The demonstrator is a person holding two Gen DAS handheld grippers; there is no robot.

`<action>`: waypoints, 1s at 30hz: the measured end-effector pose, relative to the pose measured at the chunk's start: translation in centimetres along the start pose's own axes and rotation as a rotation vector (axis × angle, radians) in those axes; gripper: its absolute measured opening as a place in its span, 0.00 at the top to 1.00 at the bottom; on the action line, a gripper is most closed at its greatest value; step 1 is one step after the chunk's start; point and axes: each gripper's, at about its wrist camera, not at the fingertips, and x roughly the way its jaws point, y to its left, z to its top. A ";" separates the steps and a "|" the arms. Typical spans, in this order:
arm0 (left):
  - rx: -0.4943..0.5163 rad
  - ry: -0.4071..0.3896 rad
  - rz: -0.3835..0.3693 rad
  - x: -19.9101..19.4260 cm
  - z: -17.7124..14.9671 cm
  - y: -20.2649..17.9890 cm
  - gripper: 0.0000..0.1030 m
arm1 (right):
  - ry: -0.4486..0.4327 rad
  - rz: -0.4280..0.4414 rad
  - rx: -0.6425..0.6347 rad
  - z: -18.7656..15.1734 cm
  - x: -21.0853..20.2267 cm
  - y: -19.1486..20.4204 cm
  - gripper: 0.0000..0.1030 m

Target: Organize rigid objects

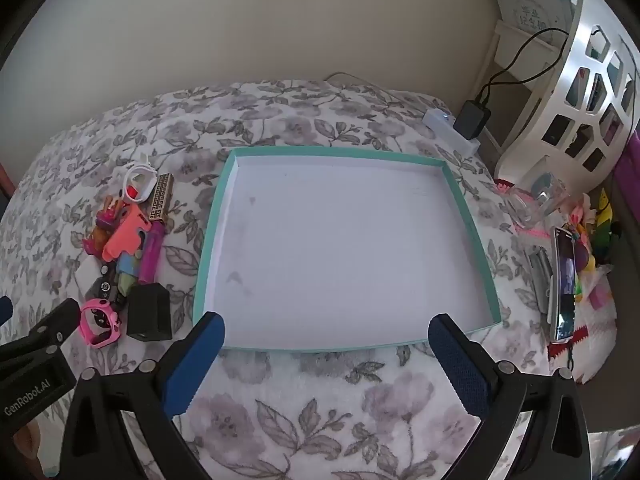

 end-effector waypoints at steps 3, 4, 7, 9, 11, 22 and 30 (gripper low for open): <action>-0.001 0.002 -0.002 0.0 0.0 0.0 0.00 | 0.003 -0.007 -0.002 0.0 0.0 0.0 0.00; 0.000 0.002 -0.001 0.0 0.0 0.0 0.00 | 0.003 -0.008 -0.004 0.0 0.0 0.0 0.00; -0.003 0.004 0.002 0.0 0.0 0.1 0.00 | 0.003 -0.010 -0.005 0.0 0.0 0.0 0.00; -0.006 0.008 0.003 0.1 0.1 0.3 0.00 | 0.005 -0.010 -0.005 0.0 0.1 0.0 0.00; 0.001 0.002 0.007 -0.1 0.0 0.0 0.00 | 0.007 -0.010 -0.006 -0.1 0.1 0.0 0.00; -0.002 0.011 0.009 0.3 -0.1 0.2 0.00 | 0.016 -0.015 -0.009 -0.1 0.3 0.1 0.00; -0.005 0.014 0.010 0.4 -0.3 0.3 0.00 | 0.018 -0.016 -0.012 -0.1 0.3 0.1 0.00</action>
